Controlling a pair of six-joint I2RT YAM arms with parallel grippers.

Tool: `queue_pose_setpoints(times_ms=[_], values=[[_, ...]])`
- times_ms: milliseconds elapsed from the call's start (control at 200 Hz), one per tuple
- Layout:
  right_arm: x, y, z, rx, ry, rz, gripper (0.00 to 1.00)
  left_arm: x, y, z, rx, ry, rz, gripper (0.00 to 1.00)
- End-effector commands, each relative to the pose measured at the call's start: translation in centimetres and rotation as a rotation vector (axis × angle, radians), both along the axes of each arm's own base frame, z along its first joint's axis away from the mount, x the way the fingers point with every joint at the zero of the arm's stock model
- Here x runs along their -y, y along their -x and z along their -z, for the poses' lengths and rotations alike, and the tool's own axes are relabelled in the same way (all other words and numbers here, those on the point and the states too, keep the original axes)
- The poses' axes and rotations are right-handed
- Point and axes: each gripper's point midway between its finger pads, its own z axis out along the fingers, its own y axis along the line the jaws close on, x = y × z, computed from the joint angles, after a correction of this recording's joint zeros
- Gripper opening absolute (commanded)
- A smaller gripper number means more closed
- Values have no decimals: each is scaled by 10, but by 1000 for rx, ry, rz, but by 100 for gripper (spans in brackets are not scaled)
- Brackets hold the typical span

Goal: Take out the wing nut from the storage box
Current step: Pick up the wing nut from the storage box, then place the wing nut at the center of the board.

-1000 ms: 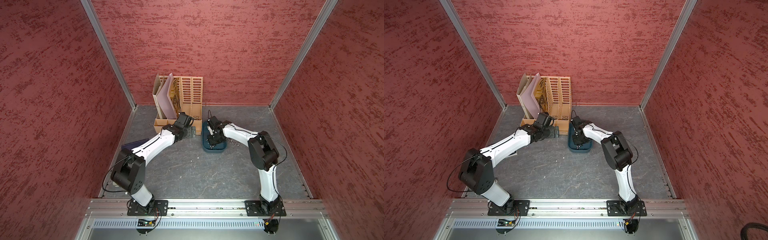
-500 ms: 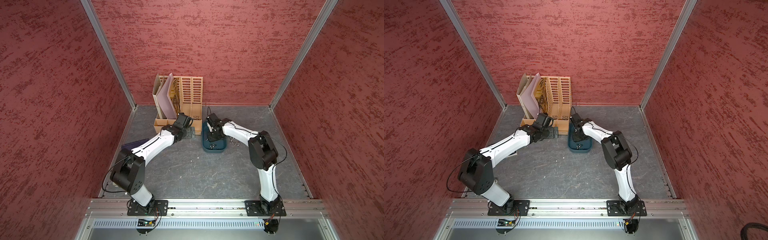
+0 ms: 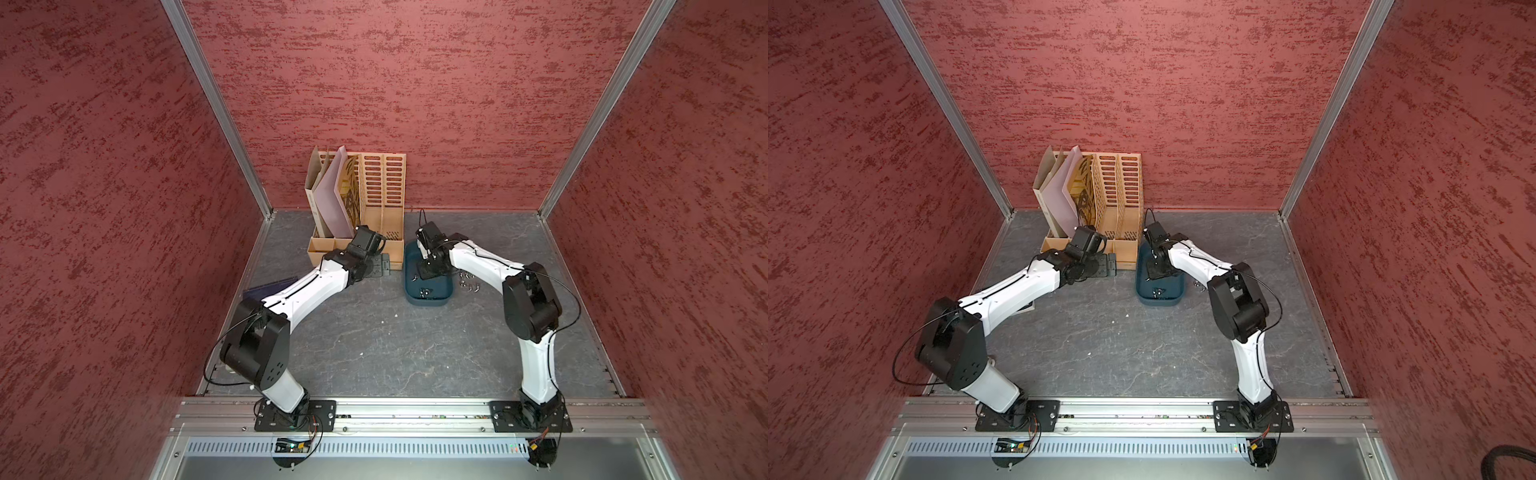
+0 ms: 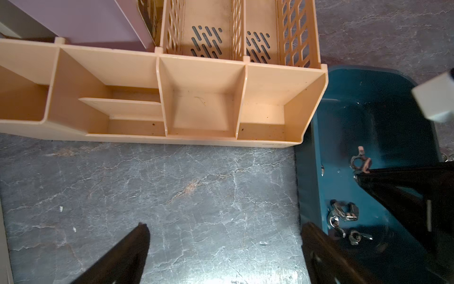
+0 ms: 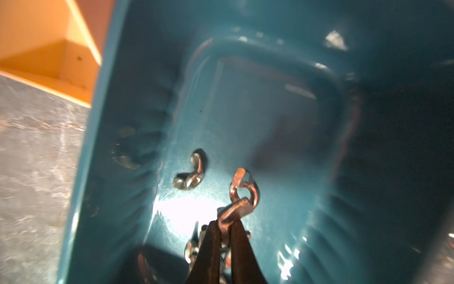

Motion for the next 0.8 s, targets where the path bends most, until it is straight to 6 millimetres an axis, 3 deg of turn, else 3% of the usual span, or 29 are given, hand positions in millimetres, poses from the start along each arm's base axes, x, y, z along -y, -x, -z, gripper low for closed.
queue_pose_setpoints(times_ms=[0,230,371,797], values=[[10,-5,-43,89,-37,35,8,-4,2,-3,15,-2,-3,100],[26,-3,-68,93,-142,73,7,-1,1,-4,16,5,1,100],[55,-2,-76,117,-112,127,7,-1,1,-3,14,4,2,100],[144,19,-43,44,-18,286,7,2,-1,-3,14,7,7,100]])
